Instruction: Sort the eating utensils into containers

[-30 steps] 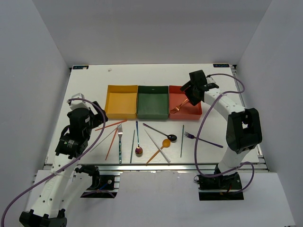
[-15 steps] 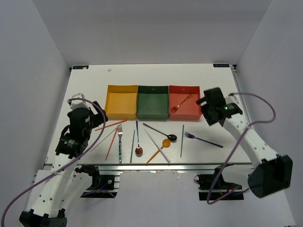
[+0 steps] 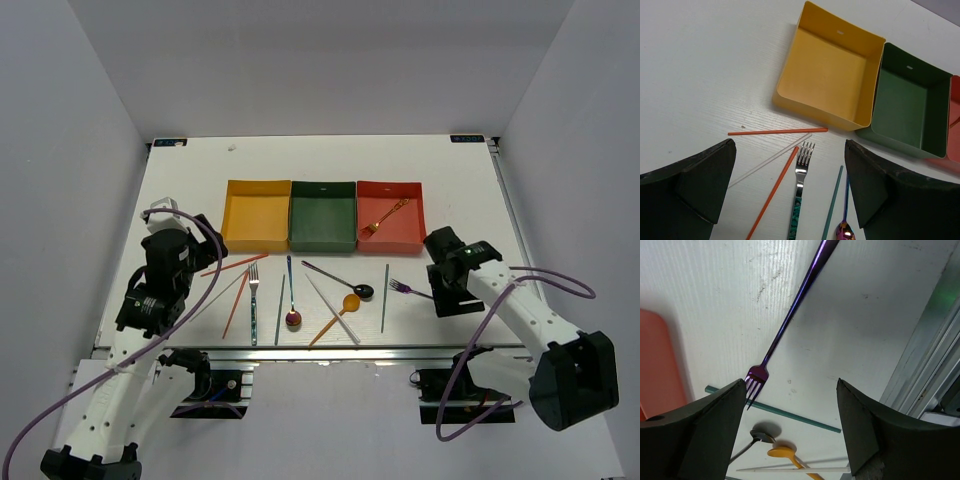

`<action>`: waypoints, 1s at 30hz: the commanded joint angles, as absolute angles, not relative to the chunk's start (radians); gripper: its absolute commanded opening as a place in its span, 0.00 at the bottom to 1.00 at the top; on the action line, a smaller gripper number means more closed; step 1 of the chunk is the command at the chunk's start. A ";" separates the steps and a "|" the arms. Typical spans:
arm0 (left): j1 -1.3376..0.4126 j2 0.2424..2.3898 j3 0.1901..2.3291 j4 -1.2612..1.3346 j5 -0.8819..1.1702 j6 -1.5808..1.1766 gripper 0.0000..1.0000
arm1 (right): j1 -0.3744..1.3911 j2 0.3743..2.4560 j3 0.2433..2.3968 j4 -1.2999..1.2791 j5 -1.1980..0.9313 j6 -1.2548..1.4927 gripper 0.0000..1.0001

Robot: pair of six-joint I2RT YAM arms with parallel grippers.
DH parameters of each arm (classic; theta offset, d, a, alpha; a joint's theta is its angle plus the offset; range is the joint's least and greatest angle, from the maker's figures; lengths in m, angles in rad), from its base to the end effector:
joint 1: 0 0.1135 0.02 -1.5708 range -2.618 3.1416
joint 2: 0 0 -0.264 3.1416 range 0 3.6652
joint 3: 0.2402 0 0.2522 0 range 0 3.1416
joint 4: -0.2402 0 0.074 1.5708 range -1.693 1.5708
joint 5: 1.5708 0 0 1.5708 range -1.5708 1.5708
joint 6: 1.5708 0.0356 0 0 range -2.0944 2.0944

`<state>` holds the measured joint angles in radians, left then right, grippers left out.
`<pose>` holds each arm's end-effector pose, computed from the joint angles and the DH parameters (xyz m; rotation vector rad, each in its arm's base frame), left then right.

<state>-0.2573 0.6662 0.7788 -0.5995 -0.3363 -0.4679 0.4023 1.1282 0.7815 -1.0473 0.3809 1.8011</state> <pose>0.1425 -0.0253 0.3134 -0.4175 1.9866 -0.1108 0.1676 0.0569 0.2199 1.7888 2.0540 -0.0221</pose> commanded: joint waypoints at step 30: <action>-0.290 0.634 0.787 -0.607 -0.357 -0.472 0.98 | 0.400 1.477 0.654 -0.789 0.327 1.977 0.20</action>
<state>-0.2848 0.6373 0.7788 -0.6022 -0.3450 -0.4690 0.4061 1.4532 0.7551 -0.8467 0.3122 1.8984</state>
